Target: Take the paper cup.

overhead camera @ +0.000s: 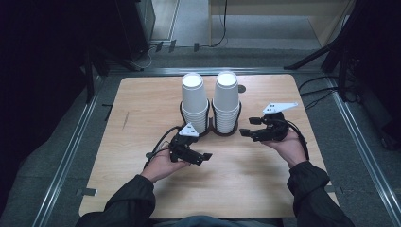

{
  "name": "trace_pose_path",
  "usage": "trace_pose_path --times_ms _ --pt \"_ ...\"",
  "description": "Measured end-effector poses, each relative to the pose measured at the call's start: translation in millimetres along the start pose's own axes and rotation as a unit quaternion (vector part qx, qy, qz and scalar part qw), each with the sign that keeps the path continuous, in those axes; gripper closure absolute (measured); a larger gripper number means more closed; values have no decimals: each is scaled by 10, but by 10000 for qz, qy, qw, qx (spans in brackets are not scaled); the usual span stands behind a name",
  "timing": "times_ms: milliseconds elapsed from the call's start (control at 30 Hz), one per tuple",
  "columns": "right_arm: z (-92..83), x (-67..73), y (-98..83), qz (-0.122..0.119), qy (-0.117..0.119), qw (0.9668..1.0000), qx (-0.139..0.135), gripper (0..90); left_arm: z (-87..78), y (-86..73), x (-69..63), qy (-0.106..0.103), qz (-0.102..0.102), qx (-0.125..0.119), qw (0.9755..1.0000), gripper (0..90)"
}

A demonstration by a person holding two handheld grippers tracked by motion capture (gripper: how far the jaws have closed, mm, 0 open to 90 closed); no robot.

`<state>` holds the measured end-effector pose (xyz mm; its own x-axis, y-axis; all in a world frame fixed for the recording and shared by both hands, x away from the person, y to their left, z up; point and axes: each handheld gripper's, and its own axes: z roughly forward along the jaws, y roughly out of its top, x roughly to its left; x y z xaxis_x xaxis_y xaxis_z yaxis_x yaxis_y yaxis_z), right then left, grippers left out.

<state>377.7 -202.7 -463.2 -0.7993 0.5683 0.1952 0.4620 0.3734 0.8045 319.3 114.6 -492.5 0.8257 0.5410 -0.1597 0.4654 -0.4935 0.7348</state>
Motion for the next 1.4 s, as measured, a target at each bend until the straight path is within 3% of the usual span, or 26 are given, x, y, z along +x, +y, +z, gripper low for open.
trace_pose_path --times_ms 33,67,100,167,233,333,500,533,600,633,700,767,967,1167,1367,1400 --pt "-6 6 4 2 -11 10000 41 318 -37 6 7 -212 27 -59 9998 135" --pt "-9 6 3 43 -38 9999 131 336 -60 18 8 -215 -38 -57 9997 153" --pt "-15 6 -14 -20 6 9998 220 378 -92 32 12 -210 -46 -33 9998 268" --pt "-20 13 -23 -75 -35 9997 219 404 -109 40 16 -230 -67 -53 9997 296" --pt "-30 32 -35 -147 -86 9996 227 430 -134 56 33 -153 -92 17 9998 310" --pt "-25 49 -58 0 40 9998 207 445 -160 69 73 -44 -140 64 9999 351" --pt "2 106 -97 -379 111 9987 331 466 -147 97 139 14 -170 68 9998 374" --pt "-6 117 -88 -327 145 9989 316 457 -144 102 151 -13 -190 70 9998 375" --pt "-19 121 -55 94 255 9991 317 417 -142 107 157 2 -173 81 9998 390" --pt "-19 121 -55 94 255 9991 317 417 -140 113 162 -2 -173 81 9998 390" --pt "-57 73 -31 401 402 9980 272 441 -135 136 179 -42 -269 108 9996 443" --pt "-86 53 -22 428 435 9979 196 400 -127 156 192 -75 -277 107 9995 444" --pt "-118 48 -32 259 311 9988 262 418 -121 165 200 27 -294 150 9995 450" --pt "-140 62 -45 25 182 9993 316 434 -153 175 202 73 -417 93 9991 551" --pt "-138 56 -13 19 120 9991 403 406 -150 202 190 22 -334 59 9994 625" --pt "-149 68 2 11 77 9993 377 400 -137 215 195 45 -240 119 9996 624"
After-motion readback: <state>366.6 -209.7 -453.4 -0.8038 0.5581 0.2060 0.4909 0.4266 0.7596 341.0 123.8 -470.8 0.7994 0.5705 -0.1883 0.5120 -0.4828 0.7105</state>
